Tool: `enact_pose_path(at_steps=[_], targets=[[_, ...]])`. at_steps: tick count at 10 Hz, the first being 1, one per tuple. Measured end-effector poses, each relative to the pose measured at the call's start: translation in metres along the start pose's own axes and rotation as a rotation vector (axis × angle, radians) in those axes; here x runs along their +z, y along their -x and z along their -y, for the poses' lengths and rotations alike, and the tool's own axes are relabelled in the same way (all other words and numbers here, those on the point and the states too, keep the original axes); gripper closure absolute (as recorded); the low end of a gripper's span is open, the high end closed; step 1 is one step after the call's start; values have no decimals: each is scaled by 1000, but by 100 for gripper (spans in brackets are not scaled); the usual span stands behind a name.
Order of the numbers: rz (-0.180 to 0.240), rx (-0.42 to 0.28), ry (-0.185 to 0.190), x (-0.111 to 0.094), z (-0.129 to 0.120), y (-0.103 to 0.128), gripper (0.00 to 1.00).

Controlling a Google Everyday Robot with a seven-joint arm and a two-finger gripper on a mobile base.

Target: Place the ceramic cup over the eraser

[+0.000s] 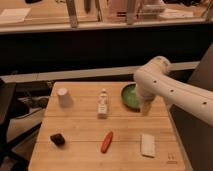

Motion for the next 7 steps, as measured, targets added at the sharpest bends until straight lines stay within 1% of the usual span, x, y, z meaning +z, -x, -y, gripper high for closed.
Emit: enact_pose_path(at_steps=[3,5,7], targets=[[-6,-56,-21,-2,18,31,20],[-4,-108,-39,-3,31,65,20],[-1,-140,-51,-3,41,81,20]])
